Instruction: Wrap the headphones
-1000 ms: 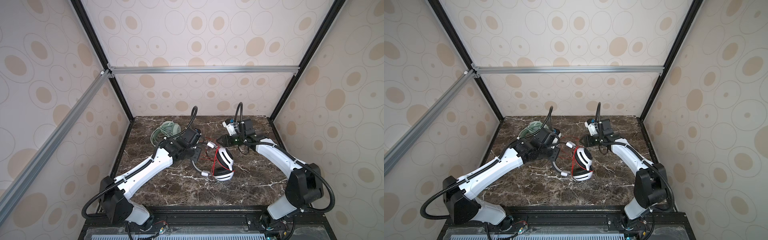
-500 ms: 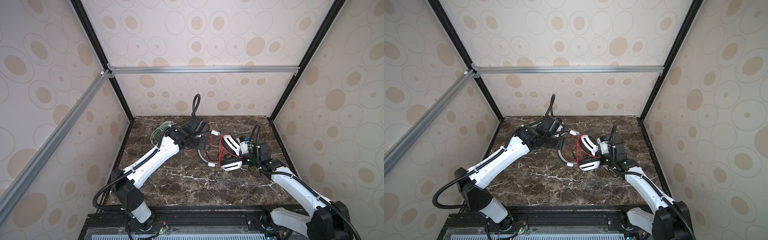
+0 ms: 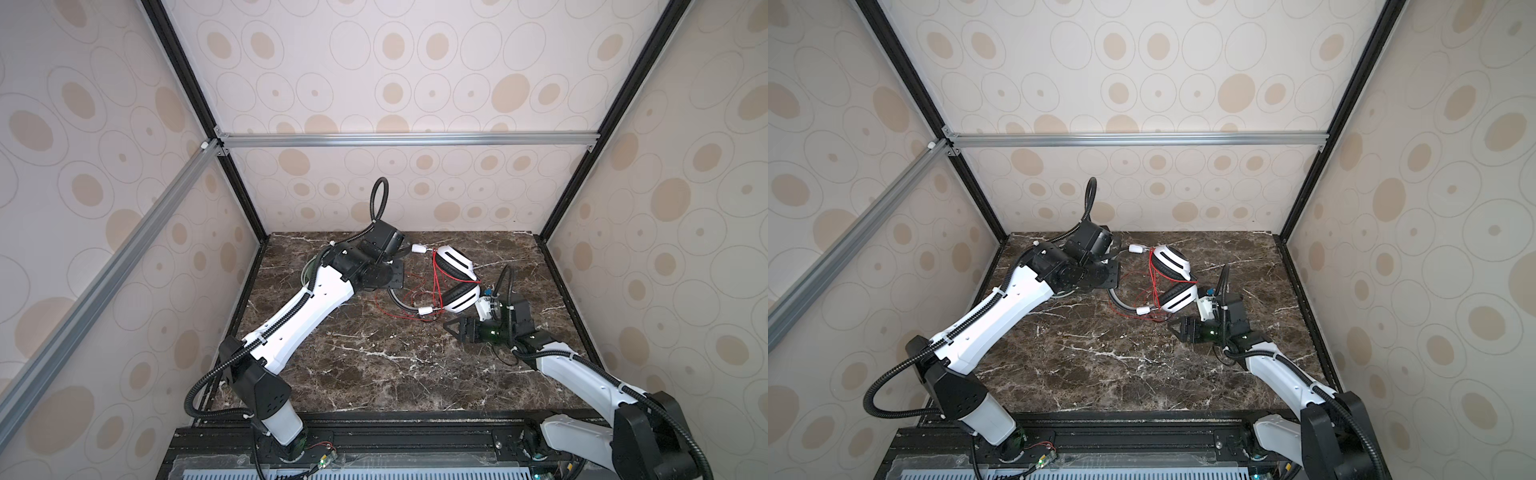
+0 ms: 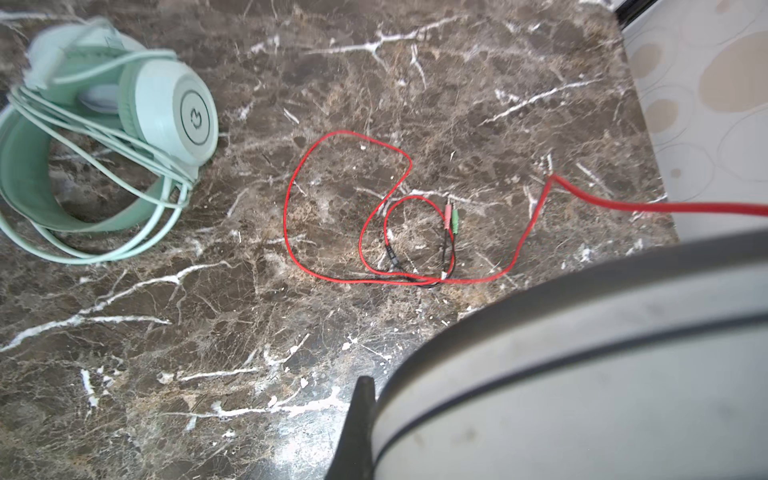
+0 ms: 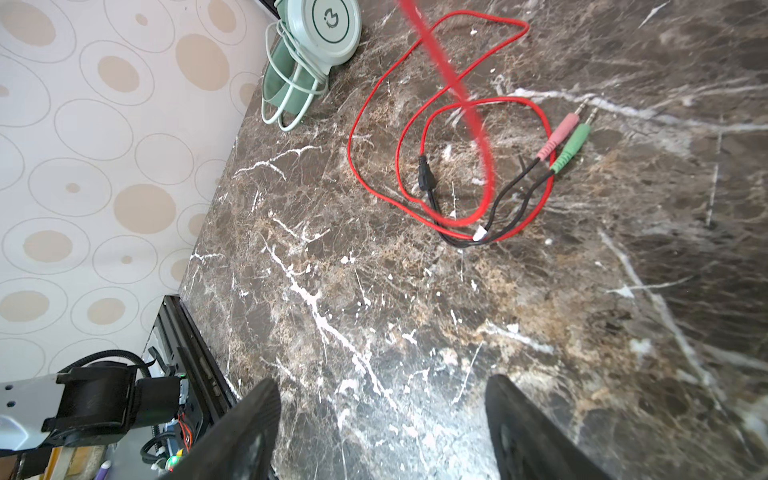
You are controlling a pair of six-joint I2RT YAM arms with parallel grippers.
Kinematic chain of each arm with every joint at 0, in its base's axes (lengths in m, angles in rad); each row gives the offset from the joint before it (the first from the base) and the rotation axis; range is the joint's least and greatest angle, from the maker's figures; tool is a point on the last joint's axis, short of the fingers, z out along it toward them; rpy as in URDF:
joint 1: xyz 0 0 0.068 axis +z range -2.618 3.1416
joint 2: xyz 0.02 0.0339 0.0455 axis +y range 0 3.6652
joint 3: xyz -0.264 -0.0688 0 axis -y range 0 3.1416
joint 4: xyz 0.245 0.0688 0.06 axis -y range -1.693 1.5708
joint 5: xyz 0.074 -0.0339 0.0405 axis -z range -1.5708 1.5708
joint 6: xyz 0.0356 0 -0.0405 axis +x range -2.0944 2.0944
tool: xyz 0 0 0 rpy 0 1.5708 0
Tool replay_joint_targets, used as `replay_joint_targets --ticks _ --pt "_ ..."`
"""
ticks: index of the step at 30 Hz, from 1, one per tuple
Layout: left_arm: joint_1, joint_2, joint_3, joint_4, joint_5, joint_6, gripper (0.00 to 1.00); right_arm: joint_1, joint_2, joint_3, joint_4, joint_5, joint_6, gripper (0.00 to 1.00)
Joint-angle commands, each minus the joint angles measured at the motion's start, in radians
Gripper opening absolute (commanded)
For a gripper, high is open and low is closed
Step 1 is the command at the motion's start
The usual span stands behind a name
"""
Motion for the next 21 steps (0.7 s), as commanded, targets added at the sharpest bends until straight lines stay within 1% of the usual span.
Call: replay_joint_targets --ticks 1,5,8,9,12,17,21 --pt "0.001 0.004 0.161 -0.002 -0.009 -0.019 0.00 0.001 0.037 -0.019 0.140 -0.021 0.034 0.80" --pt "0.018 0.072 0.343 -0.065 -0.036 0.003 0.00 0.002 0.115 -0.031 0.310 -0.041 0.140 0.77" --pt "0.049 0.135 0.482 -0.106 -0.032 0.019 0.00 0.005 0.186 -0.017 0.407 -0.060 0.189 0.75" --pt "0.060 0.150 0.508 -0.109 -0.027 0.024 0.00 0.005 0.205 -0.009 0.430 -0.061 0.198 0.75" --pt "0.105 0.164 0.528 -0.075 0.013 0.037 0.00 0.006 0.268 0.029 0.497 -0.079 0.209 0.75" --pt "0.186 0.187 0.540 -0.009 0.111 0.044 0.00 0.010 0.370 0.135 0.487 -0.038 0.157 0.76" --pt "0.213 0.216 0.578 0.000 0.127 0.064 0.00 0.022 0.505 0.246 0.517 -0.040 0.169 0.77"
